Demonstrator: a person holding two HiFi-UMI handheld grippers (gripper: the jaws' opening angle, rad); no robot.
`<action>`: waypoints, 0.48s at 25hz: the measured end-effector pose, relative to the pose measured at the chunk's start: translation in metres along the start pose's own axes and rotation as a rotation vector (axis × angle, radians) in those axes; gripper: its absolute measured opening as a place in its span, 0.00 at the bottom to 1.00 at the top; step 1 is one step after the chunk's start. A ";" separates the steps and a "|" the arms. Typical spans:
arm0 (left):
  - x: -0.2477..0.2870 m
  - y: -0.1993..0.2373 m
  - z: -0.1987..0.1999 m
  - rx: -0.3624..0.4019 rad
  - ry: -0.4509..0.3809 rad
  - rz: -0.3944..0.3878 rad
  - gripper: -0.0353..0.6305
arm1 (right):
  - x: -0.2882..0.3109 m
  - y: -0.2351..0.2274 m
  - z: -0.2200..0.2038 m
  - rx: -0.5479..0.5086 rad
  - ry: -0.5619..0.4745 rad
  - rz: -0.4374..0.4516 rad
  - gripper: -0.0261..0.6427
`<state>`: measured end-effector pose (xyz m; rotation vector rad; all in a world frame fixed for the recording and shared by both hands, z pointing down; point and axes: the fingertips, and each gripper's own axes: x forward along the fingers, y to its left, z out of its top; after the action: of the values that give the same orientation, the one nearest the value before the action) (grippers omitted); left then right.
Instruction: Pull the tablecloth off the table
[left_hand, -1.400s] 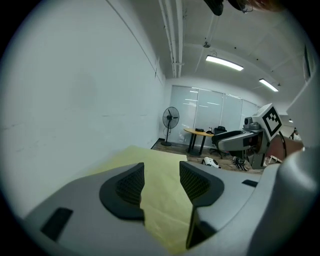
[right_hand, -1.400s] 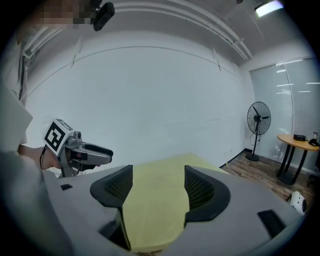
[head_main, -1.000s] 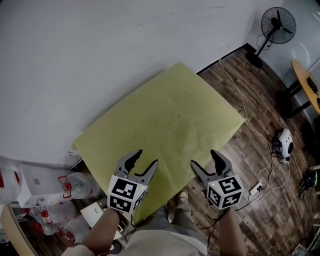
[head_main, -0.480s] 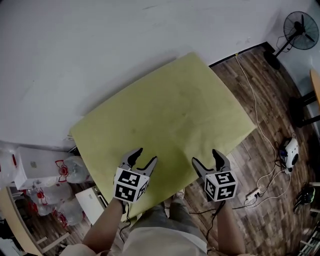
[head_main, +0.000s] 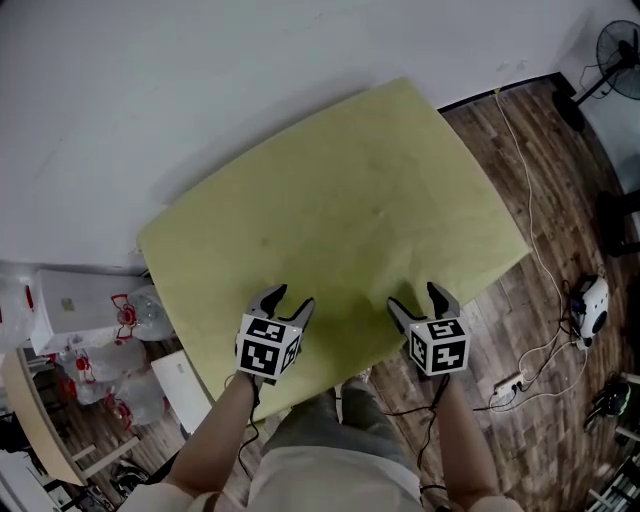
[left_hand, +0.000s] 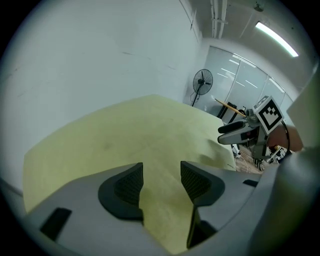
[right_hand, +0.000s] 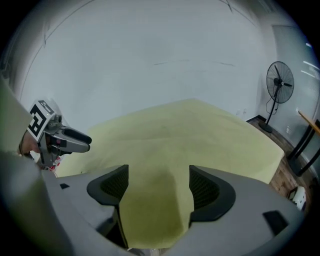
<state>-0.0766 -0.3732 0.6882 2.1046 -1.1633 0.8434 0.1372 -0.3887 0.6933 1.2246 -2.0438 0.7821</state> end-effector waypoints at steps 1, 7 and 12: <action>0.003 0.001 -0.004 -0.002 0.009 0.007 0.41 | 0.004 -0.004 -0.002 -0.003 0.006 -0.014 0.60; 0.020 0.020 -0.039 -0.041 0.111 0.082 0.42 | 0.023 -0.022 -0.022 -0.006 0.047 -0.082 0.63; 0.029 0.029 -0.054 -0.041 0.152 0.118 0.43 | 0.031 -0.024 -0.030 -0.028 0.058 -0.121 0.64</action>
<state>-0.1034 -0.3611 0.7498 1.9182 -1.2222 1.0063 0.1537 -0.3923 0.7397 1.2819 -1.9091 0.7216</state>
